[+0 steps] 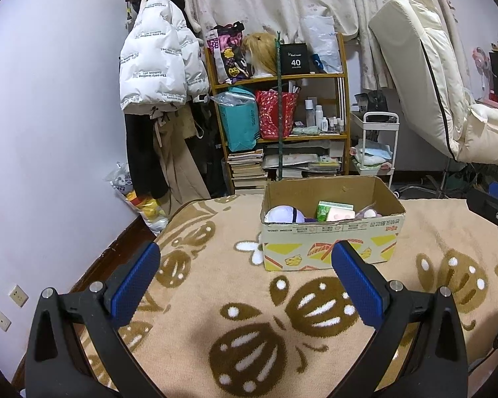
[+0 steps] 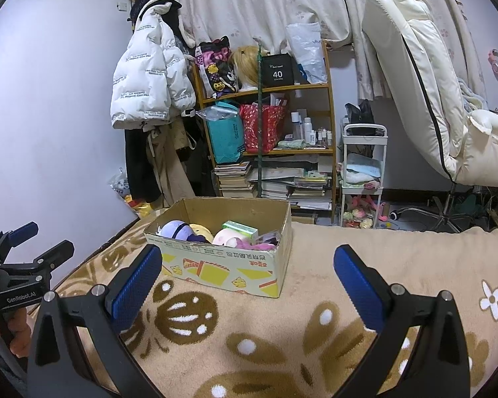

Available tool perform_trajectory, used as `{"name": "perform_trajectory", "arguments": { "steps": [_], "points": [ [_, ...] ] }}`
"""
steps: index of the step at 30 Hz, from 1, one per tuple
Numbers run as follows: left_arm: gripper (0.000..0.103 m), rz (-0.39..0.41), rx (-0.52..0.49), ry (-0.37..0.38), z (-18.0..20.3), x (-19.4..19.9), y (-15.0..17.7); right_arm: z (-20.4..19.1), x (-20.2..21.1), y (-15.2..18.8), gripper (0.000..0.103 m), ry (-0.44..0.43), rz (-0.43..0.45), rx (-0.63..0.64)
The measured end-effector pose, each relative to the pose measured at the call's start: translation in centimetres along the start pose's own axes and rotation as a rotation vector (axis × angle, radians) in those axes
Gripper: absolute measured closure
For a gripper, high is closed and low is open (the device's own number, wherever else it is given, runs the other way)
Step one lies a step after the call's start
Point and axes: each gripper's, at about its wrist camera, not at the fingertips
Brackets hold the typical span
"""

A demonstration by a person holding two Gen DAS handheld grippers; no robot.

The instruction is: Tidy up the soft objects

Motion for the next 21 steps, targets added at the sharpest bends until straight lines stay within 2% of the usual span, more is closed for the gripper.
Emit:
{"name": "perform_trajectory", "arguments": {
  "steps": [21],
  "points": [
    [0.001, -0.018, 0.001, -0.001, -0.37, -0.37, -0.05, 0.12, 0.02, -0.16, 0.000, -0.001, -0.001, 0.000]
  ]
}}
Point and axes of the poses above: each gripper's, at about its wrist camera, not at the fingertips, and x roughly against the way its jaws point, z to its right, y to its underside, and after that the axes turned 12 degrees about -x, right-handed
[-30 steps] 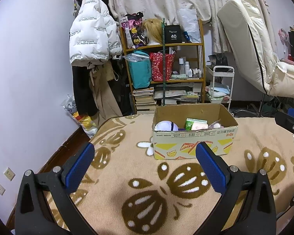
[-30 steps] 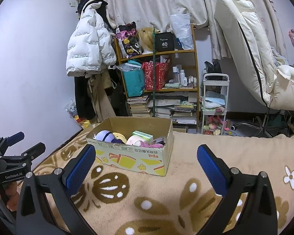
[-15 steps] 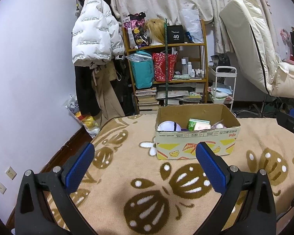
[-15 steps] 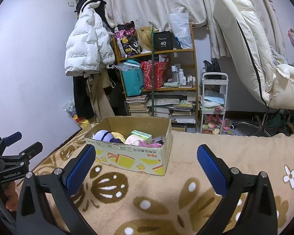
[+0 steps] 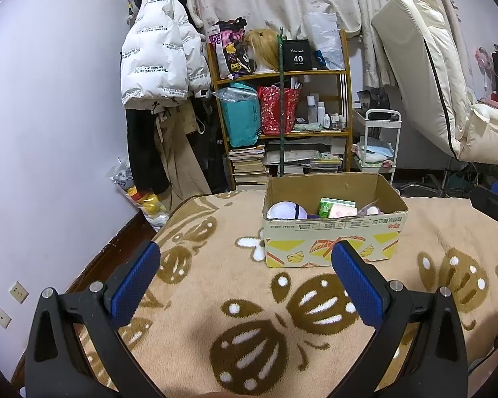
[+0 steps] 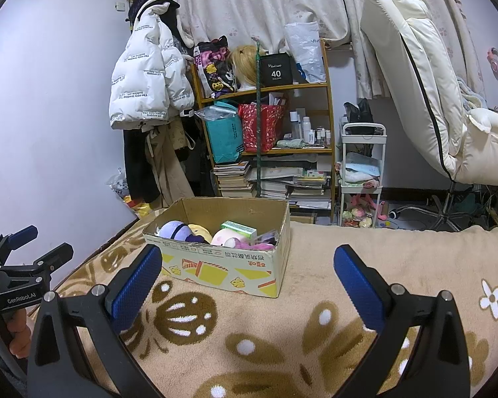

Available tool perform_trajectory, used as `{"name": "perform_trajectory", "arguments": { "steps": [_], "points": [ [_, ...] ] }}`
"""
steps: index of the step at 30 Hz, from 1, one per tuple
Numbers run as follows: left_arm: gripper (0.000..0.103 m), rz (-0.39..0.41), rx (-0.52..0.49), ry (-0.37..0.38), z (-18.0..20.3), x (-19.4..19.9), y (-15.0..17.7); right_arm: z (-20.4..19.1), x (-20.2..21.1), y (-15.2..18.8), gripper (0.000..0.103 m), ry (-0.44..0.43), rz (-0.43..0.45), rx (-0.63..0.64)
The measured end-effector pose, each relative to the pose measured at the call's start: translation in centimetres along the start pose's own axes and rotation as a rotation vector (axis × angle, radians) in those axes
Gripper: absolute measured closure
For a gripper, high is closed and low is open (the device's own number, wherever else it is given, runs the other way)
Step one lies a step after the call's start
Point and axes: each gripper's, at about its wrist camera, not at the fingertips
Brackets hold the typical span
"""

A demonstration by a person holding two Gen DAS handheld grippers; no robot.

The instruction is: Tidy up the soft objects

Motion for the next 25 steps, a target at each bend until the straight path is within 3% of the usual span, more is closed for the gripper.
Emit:
{"name": "perform_trajectory", "arguments": {
  "steps": [25],
  "points": [
    [0.001, -0.001, 0.031, -0.026, 0.05, 0.13, 0.02, 0.15, 0.02, -0.21, 0.000, 0.000, -0.002, 0.000]
  ]
}}
Point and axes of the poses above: each gripper's, at about its wrist camera, not at the fingertips, and x roughly against the way its jaws point, z to its right, y to its underside, and after that the axes turned 12 degrees about -x, right-handed
